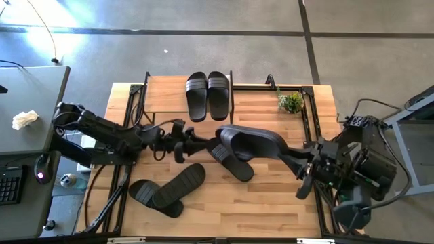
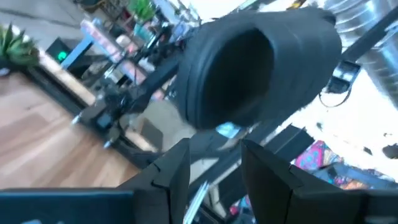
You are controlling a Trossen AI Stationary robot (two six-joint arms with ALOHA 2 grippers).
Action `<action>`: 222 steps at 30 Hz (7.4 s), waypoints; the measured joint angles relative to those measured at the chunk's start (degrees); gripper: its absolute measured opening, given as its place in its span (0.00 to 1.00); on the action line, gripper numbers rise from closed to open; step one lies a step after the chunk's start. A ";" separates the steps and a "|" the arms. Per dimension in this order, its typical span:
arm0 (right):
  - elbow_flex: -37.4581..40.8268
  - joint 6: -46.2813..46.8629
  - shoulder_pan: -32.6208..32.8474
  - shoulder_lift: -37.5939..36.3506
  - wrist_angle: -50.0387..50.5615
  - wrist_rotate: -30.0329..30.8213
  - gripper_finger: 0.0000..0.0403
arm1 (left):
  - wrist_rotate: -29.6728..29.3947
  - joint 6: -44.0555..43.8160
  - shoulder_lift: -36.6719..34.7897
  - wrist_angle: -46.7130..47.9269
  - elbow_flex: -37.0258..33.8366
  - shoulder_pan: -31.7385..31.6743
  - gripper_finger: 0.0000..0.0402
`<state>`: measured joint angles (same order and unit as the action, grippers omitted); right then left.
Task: Pick and place slides into the shelf
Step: Move the black slipper to the top left of the table
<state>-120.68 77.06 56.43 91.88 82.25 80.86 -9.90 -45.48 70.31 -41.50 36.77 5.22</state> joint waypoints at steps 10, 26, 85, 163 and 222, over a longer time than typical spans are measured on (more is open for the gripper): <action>0.00 0.48 -0.17 0.00 -0.71 -0.15 0.12 | 0.23 -1.11 0.06 0.48 -0.11 -1.95 0.32; 0.02 -8.81 -7.15 0.04 -10.26 -7.96 0.12 | -0.45 -1.52 2.23 0.15 -0.20 -1.97 0.32; 0.04 -18.87 -7.00 -0.48 -19.73 -17.71 0.25 | 9.60 -4.13 5.87 -6.84 0.11 -1.84 0.09; 10.19 -95.54 -2.73 19.63 -1.27 -27.47 0.56 | 36.68 -31.42 -4.03 51.50 11.47 -1.84 0.08; 10.19 -80.57 -7.04 22.56 -9.47 -28.59 0.08 | 38.32 -26.17 -3.99 51.87 11.51 -1.86 0.27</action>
<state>-110.50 -3.51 49.40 114.43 72.78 52.27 28.42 -71.66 66.32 10.38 48.28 3.36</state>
